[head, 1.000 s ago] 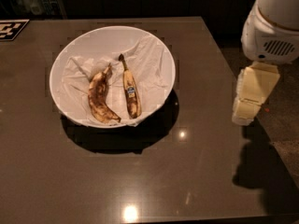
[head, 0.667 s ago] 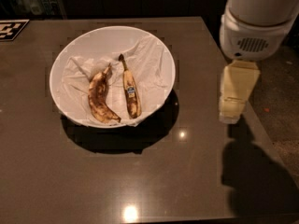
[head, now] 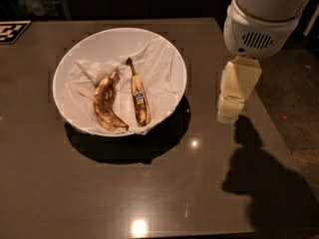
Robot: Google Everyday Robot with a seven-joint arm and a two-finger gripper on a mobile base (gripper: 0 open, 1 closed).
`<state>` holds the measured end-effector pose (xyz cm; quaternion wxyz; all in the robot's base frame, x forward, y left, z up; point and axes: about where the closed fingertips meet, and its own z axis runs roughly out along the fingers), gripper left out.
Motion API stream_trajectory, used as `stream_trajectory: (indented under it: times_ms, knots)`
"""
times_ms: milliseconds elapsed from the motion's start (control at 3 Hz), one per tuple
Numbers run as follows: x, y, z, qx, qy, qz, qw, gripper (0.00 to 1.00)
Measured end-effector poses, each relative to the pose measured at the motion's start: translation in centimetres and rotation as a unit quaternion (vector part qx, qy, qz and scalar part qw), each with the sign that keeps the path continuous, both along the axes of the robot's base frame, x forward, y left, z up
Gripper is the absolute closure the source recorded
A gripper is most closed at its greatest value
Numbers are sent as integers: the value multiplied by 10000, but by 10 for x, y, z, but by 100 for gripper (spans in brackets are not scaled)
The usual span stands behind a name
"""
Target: Pick banana from white bowl
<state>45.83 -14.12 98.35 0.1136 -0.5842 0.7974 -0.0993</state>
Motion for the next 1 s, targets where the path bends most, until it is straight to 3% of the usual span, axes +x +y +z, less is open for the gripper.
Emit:
stream_trajectory:
  times_ms: [333,667,1000]
  knots:
    - [11,16,-3,508,305,-230,9980,0]
    - [16,31,-6,828,697,-57,9941,0]
    - [21,35,-3,914,562,-42,9942,0]
